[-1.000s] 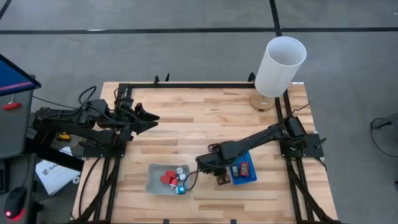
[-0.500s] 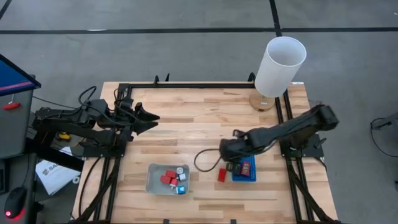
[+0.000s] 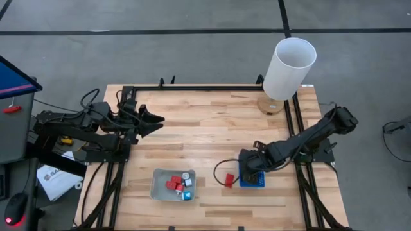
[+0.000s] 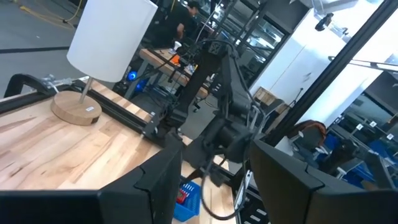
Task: Pick & Place Office items
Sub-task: Put the black digital timer into the blue bin, then put the red digital timer into the blue bin
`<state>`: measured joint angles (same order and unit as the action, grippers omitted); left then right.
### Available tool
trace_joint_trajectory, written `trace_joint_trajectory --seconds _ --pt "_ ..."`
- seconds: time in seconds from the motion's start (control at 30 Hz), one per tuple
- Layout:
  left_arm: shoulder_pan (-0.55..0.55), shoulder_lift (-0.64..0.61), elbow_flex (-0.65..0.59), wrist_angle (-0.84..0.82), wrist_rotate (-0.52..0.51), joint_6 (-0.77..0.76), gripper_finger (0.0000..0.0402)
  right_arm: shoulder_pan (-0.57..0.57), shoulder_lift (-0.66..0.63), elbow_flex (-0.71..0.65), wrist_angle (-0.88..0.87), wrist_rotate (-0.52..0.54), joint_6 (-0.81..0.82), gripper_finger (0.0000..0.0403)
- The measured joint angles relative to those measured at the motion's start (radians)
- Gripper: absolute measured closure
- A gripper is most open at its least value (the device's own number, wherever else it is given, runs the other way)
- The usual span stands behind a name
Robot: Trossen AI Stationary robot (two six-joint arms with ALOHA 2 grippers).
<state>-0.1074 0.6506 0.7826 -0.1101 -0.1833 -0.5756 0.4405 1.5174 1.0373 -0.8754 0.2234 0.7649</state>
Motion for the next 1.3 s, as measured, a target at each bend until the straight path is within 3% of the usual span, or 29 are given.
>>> trace_joint_trajectory --seconds 0.47,0.93,1.17,1.3 --pt "0.000 0.000 0.000 0.006 -0.019 -0.012 0.0215 0.078 -0.002 -0.051 0.023 0.052 0.194 0.0235" --pt "0.000 0.000 0.000 0.006 -0.019 -0.017 0.0215 0.083 -0.058 -0.030 0.034 0.093 0.278 0.0218" --pt "0.000 0.000 0.000 0.002 -0.028 -0.008 0.0215 0.066 -0.132 0.006 0.298 0.085 0.137 0.0224" --pt "0.000 0.000 0.000 -0.001 -0.028 -0.008 0.0215 0.028 -0.095 0.006 0.388 -0.019 0.129 0.0215"
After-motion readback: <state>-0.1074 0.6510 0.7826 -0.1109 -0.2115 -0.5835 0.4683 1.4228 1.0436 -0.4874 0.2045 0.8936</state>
